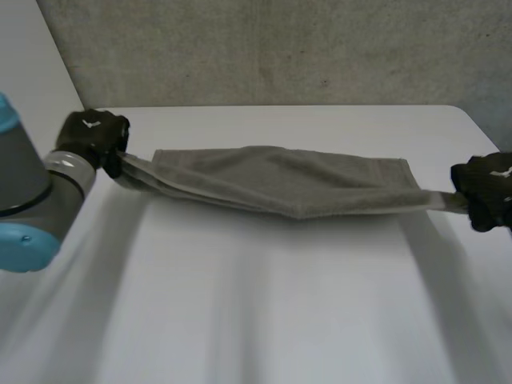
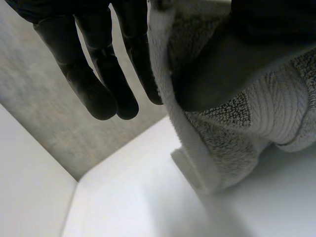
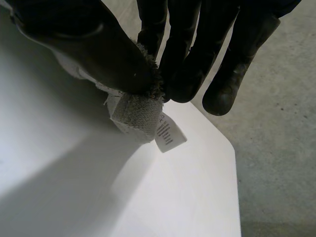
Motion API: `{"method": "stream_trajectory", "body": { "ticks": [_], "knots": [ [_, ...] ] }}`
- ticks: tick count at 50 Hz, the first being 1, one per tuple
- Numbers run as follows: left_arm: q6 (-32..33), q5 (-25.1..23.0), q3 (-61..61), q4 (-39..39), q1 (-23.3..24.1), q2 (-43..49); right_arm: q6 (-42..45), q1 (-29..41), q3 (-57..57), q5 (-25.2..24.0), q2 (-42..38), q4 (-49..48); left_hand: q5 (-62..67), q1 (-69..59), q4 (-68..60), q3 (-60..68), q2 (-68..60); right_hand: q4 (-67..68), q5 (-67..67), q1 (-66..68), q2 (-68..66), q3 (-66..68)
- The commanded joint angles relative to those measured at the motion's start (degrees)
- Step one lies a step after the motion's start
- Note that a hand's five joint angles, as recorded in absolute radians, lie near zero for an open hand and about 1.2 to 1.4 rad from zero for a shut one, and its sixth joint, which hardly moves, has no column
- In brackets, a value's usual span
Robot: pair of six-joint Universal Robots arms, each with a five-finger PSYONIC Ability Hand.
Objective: Fold the towel.
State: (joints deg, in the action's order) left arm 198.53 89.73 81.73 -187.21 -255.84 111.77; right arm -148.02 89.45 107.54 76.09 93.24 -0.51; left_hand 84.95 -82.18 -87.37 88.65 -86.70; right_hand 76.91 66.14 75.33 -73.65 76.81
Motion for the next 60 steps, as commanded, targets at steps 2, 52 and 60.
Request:
{"method": "stream_trajectory", "body": {
  "ticks": [2, 52, 60],
  "knots": [
    [0.1, 0.01, 7.22, 3.79, -3.44, -12.89, 3.0, -5.86, -8.93, -5.08, 4.32, 19.67, -14.95, 2.18, 7.37, -8.65, 6.7, 3.09, 3.86, 4.67, -6.35, 3.19],
    [-0.16, 7.65, -17.2, -3.16, -0.63, 21.99, 0.72, 2.83, -41.79, -1.65, -42.35, 12.03, -14.95, 2.18, 7.37, -8.65, 6.7, 3.09, 3.86, 4.67, -6.35, 3.19],
    [-0.08, 7.83, -18.88, -3.95, 0.08, 24.73, 0.46, 4.51, -42.06, 1.86, -43.76, 6.58, -84.95, 72.18, 77.37, -78.65, 76.7, -66.91, -66.14, -65.33, 63.65, -66.81]
  ]
}}
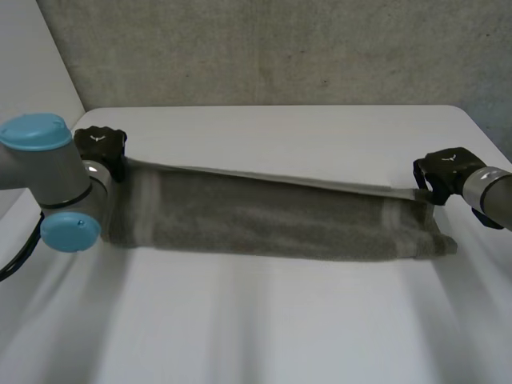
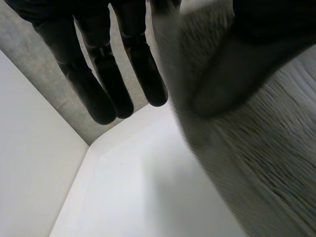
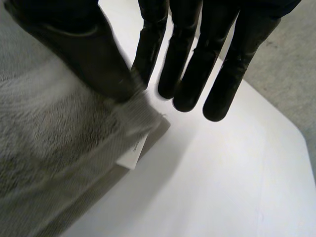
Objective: Fold the towel.
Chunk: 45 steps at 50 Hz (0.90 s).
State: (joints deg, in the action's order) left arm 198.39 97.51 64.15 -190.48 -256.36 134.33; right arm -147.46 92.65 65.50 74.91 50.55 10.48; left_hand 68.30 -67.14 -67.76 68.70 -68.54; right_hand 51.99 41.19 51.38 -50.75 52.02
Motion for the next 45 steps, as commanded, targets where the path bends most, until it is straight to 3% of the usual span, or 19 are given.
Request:
{"method": "stream_trajectory", "body": {
  "ticks": [1, 12, 17, 30, 38, 45],
  "knots": [
    [0.07, 0.05, -1.3, -0.69, 0.6, 2.17, -0.11, 1.31, -0.02, 3.05, -1.07, -4.41, -68.31, 57.14, 57.76, -58.7, 58.54, -41.99, -41.19, -41.38, 40.75, -42.02],
    [-0.02, 0.23, -0.6, -0.51, 1.91, 0.41, -1.69, 2.28, 2.52, 5.42, 0.78, -7.14, -68.31, 57.14, 57.76, -58.7, 58.54, -41.99, -41.19, -41.38, 40.75, -42.02],
    [-0.37, -0.65, 4.92, -0.25, 2.0, -5.11, -2.13, 1.66, 9.19, 5.33, 10.6, -9.59, -68.26, 57.09, 57.71, -58.65, 58.49, -41.99, -41.19, -41.38, 40.75, -42.02],
    [-0.37, -3.46, 17.93, -0.86, 2.44, -13.99, -2.92, 1.4, 17.55, 4.89, 24.94, -10.48, -68.26, 57.09, 57.71, -58.65, 58.49, -41.99, -41.19, -41.38, 40.75, -42.02],
    [-0.64, -4.7, 22.33, -1.3, 2.44, -16.28, -2.22, 1.4, 23.33, 4.01, 26.44, -0.56, -68.09, 56.92, 57.55, -58.48, 58.32, -41.99, -41.19, -41.38, 40.75, -42.02],
    [-0.64, -4.7, 24.36, -4.9, 2.44, -16.55, 1.12, 1.13, 32.67, 0.5, 25.56, -3.18, -68.09, 56.92, 57.55, -58.48, 58.32, -36.86, -36.06, -36.25, 35.62, -36.89]
  ]
}}
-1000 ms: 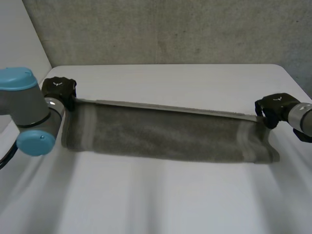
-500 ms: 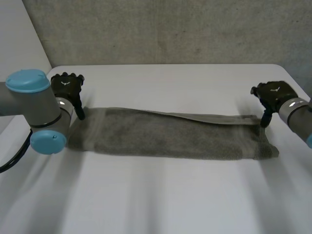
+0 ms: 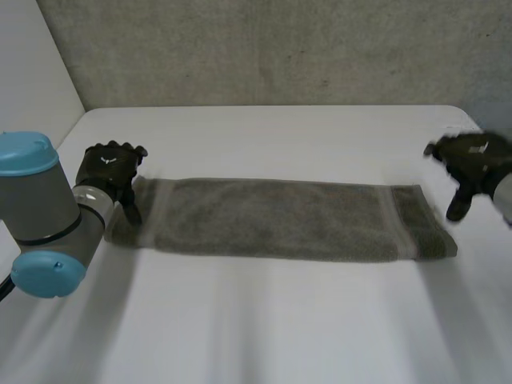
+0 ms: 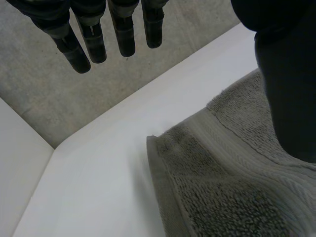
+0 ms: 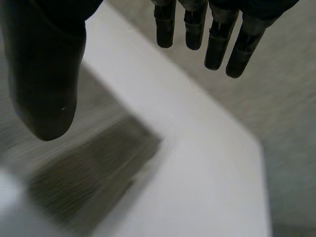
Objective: Fold the towel.
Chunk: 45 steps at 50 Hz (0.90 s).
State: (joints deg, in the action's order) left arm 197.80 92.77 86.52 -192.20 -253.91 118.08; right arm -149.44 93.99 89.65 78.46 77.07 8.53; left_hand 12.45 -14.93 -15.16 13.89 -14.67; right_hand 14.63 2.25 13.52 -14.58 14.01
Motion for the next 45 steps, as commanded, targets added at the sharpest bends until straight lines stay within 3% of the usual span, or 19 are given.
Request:
{"method": "stream_trajectory", "body": {
  "ticks": [1, 8, 19, 21, 22, 24, 33, 45],
  "knots": [
    [0.04, -0.04, 2.33, -3.96, -0.09, -0.3, 4.24, -0.65, 10.52, -3.39, -1.13, -3.14, -12.24, 4.71, 4.94, -3.68, 4.46, 1.0, 3.38, 2.11, -1.04, 1.62],
    [0.04, -0.31, 2.69, -4.49, -0.01, -0.3, 5.13, -2.41, 14.67, -3.92, -5.79, -11.51, -12.24, 4.71, 4.94, -3.68, 4.46, 5.21, 7.59, 6.32, -5.26, 5.83],
    [0.04, -0.31, 3.21, -4.67, -0.01, -0.22, 5.22, -2.68, 13.7, -3.22, -12.12, -19.69, -12.24, 4.71, 4.94, -3.68, 4.46, 22.2, 24.58, 23.31, -22.24, 22.82],
    [0.04, -0.31, 3.3, -4.93, 0.08, -0.22, 5.22, -2.59, 13.18, -3.05, -13.0, -20.82, -12.24, 4.71, 4.94, -3.68, 4.46, 35.91, 38.28, 37.01, -35.95, 36.52],
    [0.04, -0.31, 3.3, -4.93, 0.08, -0.22, 5.22, -2.59, 13.18, -3.05, -13.0, -20.83, -12.24, 4.71, 4.94, -3.68, 4.46, 36.0, 38.37, 37.1, -36.04, 36.61],
    [0.04, -0.31, 3.39, -5.02, 0.08, -0.22, 5.22, -2.67, 12.74, -1.91, -13.44, -22.14, -12.24, 4.71, 4.94, -3.68, 4.46, 65.22, 67.59, 66.32, -65.26, 65.83],
    [0.04, -0.31, 3.74, -5.02, 0.26, -0.3, 5.21, -4.43, 12.48, 4.16, -12.3, -25.05, -12.24, 4.71, 4.94, -3.68, 4.46, 65.37, 67.75, 66.48, -65.42, 65.99],
    [0.04, -0.31, 3.74, -4.93, 0.26, -1.45, 12.07, -15.6, 8.08, 4.78, -10.89, -19.78, -12.24, 4.71, 4.94, -3.68, 4.46, 65.37, 67.75, 66.48, -65.42, 65.99]
  ]
}}
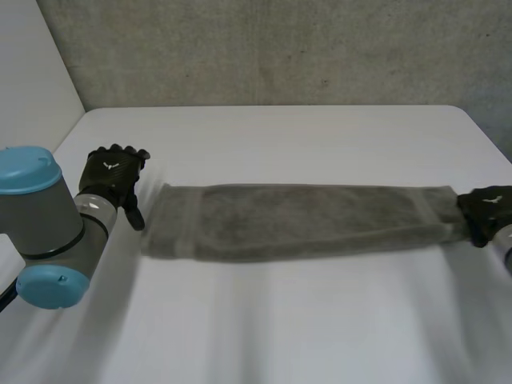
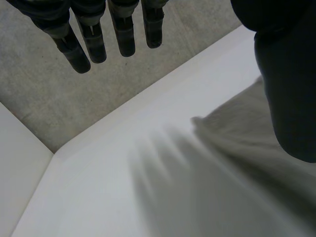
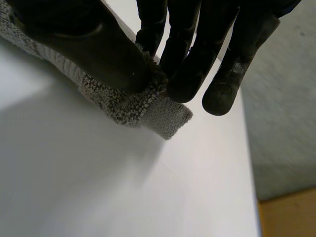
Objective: Fold the towel.
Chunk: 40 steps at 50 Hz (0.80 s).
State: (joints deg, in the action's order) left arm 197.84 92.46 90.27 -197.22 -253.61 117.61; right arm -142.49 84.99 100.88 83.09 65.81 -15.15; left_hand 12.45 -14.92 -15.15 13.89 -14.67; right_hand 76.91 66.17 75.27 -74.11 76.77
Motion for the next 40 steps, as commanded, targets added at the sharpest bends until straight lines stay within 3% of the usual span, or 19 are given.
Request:
{"method": "stream_trajectory", "body": {
  "ticks": [1, 6, 9, 11, 14, 16, 17, 19, 20, 22, 27, 33, 39, 40],
  "knots": [
    [0.0, 0.0, -0.01, 0.08, -0.13, -1.42, 6.85, -8.33, -4.54, 0.14, 0.37, 5.12, -12.24, 4.71, 4.94, -3.68, 4.46, 3.09, 3.83, 4.73, -5.89, 3.23],
    [0.0, 0.0, -0.19, 0.08, -0.13, -3.0, 8.8, -8.61, -9.12, -0.3, 1.42, 8.65, -12.24, 4.71, 4.94, -3.68, 4.46, 3.09, 3.83, 4.73, -5.89, 3.23],
    [0.0, 0.0, -0.36, 0.08, -0.05, -4.23, 6.52, -2.63, -13.43, -0.21, 3.71, 9.97, -12.24, 4.71, 4.94, -3.68, 4.46, 3.09, 3.83, 4.73, -5.89, 3.23],
    [-0.09, 0.09, -0.71, 0.08, 0.04, -5.02, 2.59, 4.8, -18.41, -0.21, 4.32, 10.32, -12.24, 4.71, 4.94, -3.68, 4.46, 3.09, 3.83, 4.73, -5.89, 3.23],
    [-0.18, 0.17, -0.98, 0.08, 0.13, -5.37, 0.72, 8.88, -20.55, -0.3, 4.23, 10.32, -12.24, 4.71, 4.94, -3.68, 4.46, 3.09, 3.83, 4.73, -5.89, 3.23],
    [-0.26, 0.26, -1.24, 0.08, 0.48, -6.16, -1.12, 18.23, -23.78, -0.82, 3.28, 10.06, -12.24, 4.71, 4.94, -3.68, 4.46, 3.09, 3.83, 4.73, -5.89, 3.23],
    [-0.26, 0.26, -1.24, 0.08, 0.48, -6.17, -1.13, 18.28, -23.8, -0.83, 3.27, 10.06, -12.24, 4.71, 4.94, -3.68, 4.46, 3.09, 3.83, 4.73, -5.89, 3.23],
    [-0.26, 0.26, -1.42, 0.08, 1.18, -6.52, -0.69, 28.52, -26.6, -0.65, -0.75, 9.62, -12.24, 4.71, 4.94, -3.68, 4.46, 3.09, 3.83, 4.73, -5.89, 3.23],
    [-0.26, 0.26, -1.42, 0.08, 1.19, -6.52, -0.69, 28.57, -26.61, -0.65, -0.77, 9.62, -12.24, 4.71, 4.94, -3.68, 4.46, 3.09, 3.83, 4.73, -5.89, 3.23],
    [-0.35, 0.35, -1.42, 0.08, 1.97, -6.61, -0.42, 37.05, -29.5, -0.83, -6.11, 9.44, -12.24, 4.71, 4.94, -3.68, 4.46, 3.09, 3.83, 4.73, -5.89, 3.23],
    [-0.35, 0.35, -1.24, 0.08, 2.77, -6.52, -0.34, 45.07, -31.35, -0.92, -13.14, 9.18, -12.24, 4.71, 4.94, -3.68, 4.46, 3.09, 3.83, 4.73, -5.89, 3.23],
    [-0.35, 0.44, -1.24, 0.08, 3.29, -6.25, -0.34, 48.87, -31.45, -1.36, -16.95, 8.3, -12.24, 4.71, 4.94, -3.68, 4.46, 3.09, 3.83, 4.73, -5.89, 3.23],
    [-0.35, 0.35, -1.42, -0.01, 3.56, -5.55, -0.95, 48.87, -29.51, -6.98, -17.21, 7.95, -12.24, 4.71, 4.94, -3.68, 4.46, 3.09, 3.83, 4.73, -5.89, 3.23],
    [-0.27, 0.35, -1.59, -0.1, 3.73, -5.55, -1.04, 48.61, -28.73, -9.07, -16.95, 7.95, -12.24, 4.71, 4.94, -3.68, 4.46, -11.84, -11.1, -10.2, 9.04, -11.7]
  ]
}}
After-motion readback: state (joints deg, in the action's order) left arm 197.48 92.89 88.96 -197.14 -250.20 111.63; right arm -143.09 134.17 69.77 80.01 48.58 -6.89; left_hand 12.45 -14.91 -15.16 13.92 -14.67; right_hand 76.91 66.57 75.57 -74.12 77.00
